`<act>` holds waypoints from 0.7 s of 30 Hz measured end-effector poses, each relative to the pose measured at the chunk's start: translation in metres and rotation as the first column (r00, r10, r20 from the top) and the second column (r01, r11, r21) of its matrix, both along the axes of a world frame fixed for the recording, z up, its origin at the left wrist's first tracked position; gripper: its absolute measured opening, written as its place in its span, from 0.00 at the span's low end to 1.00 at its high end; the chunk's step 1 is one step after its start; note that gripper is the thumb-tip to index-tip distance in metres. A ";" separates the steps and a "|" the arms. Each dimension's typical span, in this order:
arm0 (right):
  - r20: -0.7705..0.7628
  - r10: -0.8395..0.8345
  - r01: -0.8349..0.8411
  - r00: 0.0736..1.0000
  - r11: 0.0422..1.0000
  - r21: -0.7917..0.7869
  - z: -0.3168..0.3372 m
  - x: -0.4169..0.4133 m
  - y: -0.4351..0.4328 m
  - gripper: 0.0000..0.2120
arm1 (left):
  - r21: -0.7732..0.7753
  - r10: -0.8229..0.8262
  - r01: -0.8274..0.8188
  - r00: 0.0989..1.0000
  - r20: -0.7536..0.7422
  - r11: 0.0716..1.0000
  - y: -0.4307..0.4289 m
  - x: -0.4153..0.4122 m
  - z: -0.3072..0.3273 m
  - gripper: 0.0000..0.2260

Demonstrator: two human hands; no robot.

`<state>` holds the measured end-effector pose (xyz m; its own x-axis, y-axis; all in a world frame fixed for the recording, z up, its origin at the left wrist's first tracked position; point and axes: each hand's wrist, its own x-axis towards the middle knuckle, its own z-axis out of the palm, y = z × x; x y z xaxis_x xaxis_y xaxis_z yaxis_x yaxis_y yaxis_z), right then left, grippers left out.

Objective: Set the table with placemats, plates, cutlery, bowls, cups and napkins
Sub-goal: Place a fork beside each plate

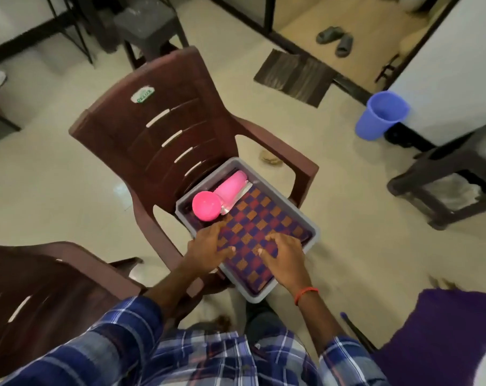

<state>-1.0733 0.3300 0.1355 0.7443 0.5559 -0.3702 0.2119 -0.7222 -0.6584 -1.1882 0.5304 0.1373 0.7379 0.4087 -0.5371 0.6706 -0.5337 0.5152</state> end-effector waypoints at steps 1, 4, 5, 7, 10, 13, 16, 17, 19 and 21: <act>-0.015 0.030 -0.030 0.999 0.999 -0.011 -0.008 0.011 0.010 0.18 | 0.002 0.039 -0.039 0.999 -0.022 0.999 0.006 0.005 -0.007 0.36; -0.009 0.125 -0.126 0.992 0.991 -0.043 -0.026 0.032 0.032 0.19 | 0.015 0.100 -0.099 0.995 -0.031 0.995 0.017 0.011 -0.024 0.35; -0.007 0.165 -0.165 0.986 0.984 -0.064 -0.033 0.038 0.040 0.19 | 0.020 0.124 -0.124 0.992 -0.026 0.992 0.022 0.011 -0.034 0.34; -0.028 0.221 -0.223 0.975 0.968 -0.116 -0.051 0.052 0.057 0.19 | 0.019 0.177 -0.177 0.984 -0.010 0.984 0.030 0.013 -0.049 0.34; -0.049 0.187 -0.192 0.981 0.973 -0.125 -0.074 0.072 0.086 0.18 | 0.013 0.246 -0.247 0.969 0.028 0.969 0.039 0.018 -0.061 0.34; -0.037 0.118 -0.121 0.992 0.986 -0.118 -0.097 0.092 0.122 0.18 | -0.022 0.316 -0.315 0.948 0.038 0.949 0.052 0.021 -0.089 0.27; 0.032 0.174 -0.167 0.984 0.975 -0.145 -0.121 0.107 0.156 0.20 | -0.008 0.344 -0.344 0.939 0.001 0.939 0.065 0.020 -0.116 0.30; 0.059 0.224 -0.211 0.973 0.963 -0.168 -0.133 0.113 0.168 0.21 | 0.008 0.351 -0.351 0.936 -0.003 0.936 0.069 0.019 -0.127 0.32; 0.088 0.366 -0.341 0.926 0.915 -0.215 -0.158 0.125 0.195 0.26 | 0.035 0.356 -0.356 0.934 0.005 0.934 0.078 0.021 -0.150 0.32; 0.091 0.562 -0.519 0.822 0.806 -0.286 -0.183 0.140 0.226 0.35 | 0.079 0.343 -0.345 0.939 0.041 0.935 0.087 0.027 -0.166 0.30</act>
<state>-0.9330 0.5559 -0.0473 0.4097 0.7967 -0.4444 0.7030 -0.5862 -0.4028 -1.1608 0.6169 -0.0287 0.5578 0.6825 -0.4723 0.8075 -0.3147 0.4989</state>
